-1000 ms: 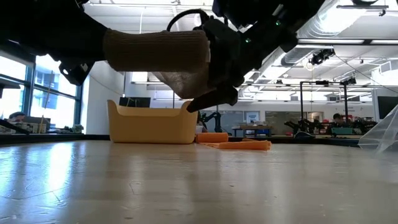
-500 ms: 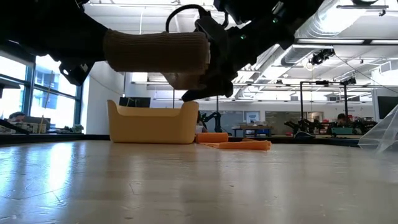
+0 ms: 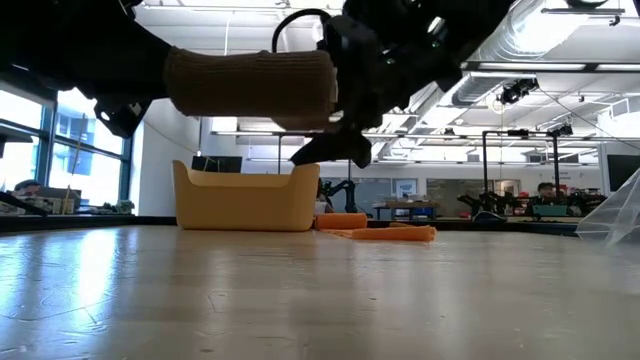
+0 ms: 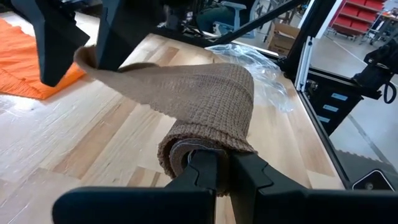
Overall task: Roll bandage
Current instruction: Roll the brown bandage
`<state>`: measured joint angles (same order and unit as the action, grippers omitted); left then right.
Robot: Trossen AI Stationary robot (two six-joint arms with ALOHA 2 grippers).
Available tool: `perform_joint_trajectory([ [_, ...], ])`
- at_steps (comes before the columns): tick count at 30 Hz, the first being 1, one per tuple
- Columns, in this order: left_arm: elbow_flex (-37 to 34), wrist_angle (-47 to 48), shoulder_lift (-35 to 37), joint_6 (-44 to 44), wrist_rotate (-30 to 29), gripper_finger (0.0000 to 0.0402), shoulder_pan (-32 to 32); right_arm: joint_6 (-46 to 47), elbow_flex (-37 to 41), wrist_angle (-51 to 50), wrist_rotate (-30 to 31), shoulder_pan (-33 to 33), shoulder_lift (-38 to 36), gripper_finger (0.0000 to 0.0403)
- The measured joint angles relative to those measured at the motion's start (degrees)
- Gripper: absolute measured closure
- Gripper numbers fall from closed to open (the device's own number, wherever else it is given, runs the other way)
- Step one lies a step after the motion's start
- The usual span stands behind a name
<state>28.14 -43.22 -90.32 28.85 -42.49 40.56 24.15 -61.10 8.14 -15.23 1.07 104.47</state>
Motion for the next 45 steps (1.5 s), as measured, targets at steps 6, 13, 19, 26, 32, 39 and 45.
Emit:
perform_joint_trajectory([
  [6,0.0,0.04,0.0,0.02,0.01,0.0391,0.0,4.12,0.0,-0.39,-11.45,3.28,0.0,0.0139],
  [13,0.0,0.06,0.0,0.02,0.14,0.0391,0.01,4.18,0.0,-0.21,-2.39,3.89,0.0,0.0139],
  [19,0.0,0.08,0.0,0.01,0.19,0.0391,0.04,1.24,0.0,0.26,-4.28,2.75,0.0,0.0139],
  [26,0.0,0.08,0.0,3.36,-1.49,0.0391,0.49,-4.09,0.0,-9.98,12.98,-3.01,-2.96,0.0139],
  [32,-0.66,0.12,0.0,14.02,-1.1,0.0391,0.53,-2.74,0.0,-24.08,32.25,-14.11,-8.04,0.0139],
  [39,-2.55,2.33,0.04,30.2,-0.5,0.0391,-2.58,-0.49,-0.04,-24.76,37.3,-26.71,-7.51,0.0139],
  [45,-9.7,2.84,-0.22,38.52,4.66,0.0391,-10.82,0.44,-0.05,-18.49,36.91,-29.27,-2.97,0.0139],
])
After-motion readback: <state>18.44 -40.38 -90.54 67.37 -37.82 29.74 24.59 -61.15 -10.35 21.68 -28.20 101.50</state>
